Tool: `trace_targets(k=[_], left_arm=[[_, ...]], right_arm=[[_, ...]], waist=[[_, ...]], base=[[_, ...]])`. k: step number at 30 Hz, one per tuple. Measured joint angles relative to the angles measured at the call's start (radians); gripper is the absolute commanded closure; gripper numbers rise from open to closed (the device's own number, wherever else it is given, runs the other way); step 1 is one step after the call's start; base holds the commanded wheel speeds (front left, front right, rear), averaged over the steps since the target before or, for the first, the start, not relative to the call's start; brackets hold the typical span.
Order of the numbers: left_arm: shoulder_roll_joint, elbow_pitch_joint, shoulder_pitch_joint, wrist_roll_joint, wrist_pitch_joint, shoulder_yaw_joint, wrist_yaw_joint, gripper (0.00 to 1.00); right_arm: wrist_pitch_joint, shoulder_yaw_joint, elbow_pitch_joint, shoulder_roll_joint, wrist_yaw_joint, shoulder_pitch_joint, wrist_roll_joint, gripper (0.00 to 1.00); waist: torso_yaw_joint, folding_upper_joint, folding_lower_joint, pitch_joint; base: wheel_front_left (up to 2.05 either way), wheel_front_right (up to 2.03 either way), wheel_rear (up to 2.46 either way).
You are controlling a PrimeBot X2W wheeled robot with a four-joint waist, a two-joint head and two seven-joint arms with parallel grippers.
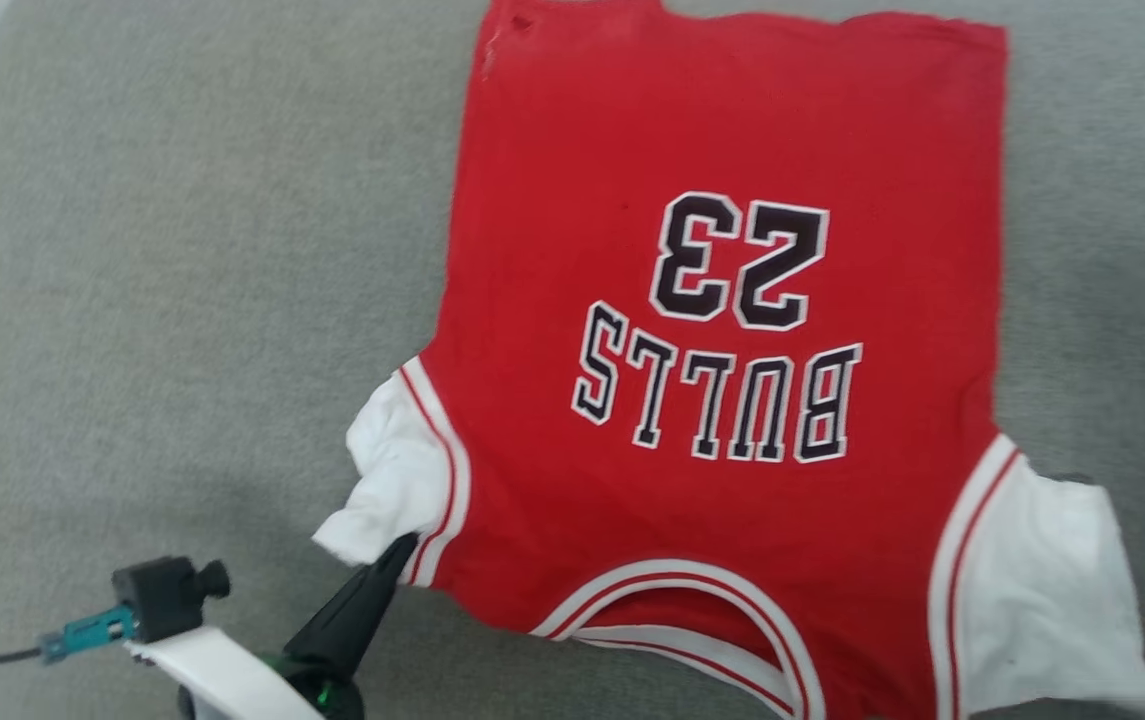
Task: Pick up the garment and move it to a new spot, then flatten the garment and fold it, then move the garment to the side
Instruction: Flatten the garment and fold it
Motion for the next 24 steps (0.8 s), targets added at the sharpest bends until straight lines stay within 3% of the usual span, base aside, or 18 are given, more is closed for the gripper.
trace_targets(k=[5, 12, 18, 24], left_arm=[[-0.009, -0.028, -0.051, 0.034, 0.0, -0.022, 0.0, 1.0], [-0.037, -0.042, -0.133, 0.059, 0.0, -0.074, 0.0, 1.0], [-0.052, -0.043, -0.172, 0.063, 0.0, -0.094, 0.0, 1.0], [-0.06, -0.045, -0.19, 0.063, 0.0, -0.099, 0.0, 1.0]], right_arm=[[0.052, 0.086, 0.222, -0.032, 0.0, -0.293, -0.122, 0.0], [0.081, 0.073, 0.517, -0.018, 0.0, -0.609, -0.274, 0.0], [0.133, 0.026, 0.672, 0.031, 0.0, -0.728, -0.387, 0.0], [0.189, 0.04, 0.709, 0.03, 0.0, -0.772, -0.479, 0.0]], waist=[[0.044, 0.0, -0.0001, 0.059], [0.12, -0.0001, 0.0, 0.151], [0.176, 0.0, 0.0, 0.219], [0.195, 0.0, 0.0, 0.257]], base=[[0.0, 0.0, 0.0], [0.0, 0.0, 0.0], [0.0, 0.0, 0.0], [0.0, 0.0, 0.0]])
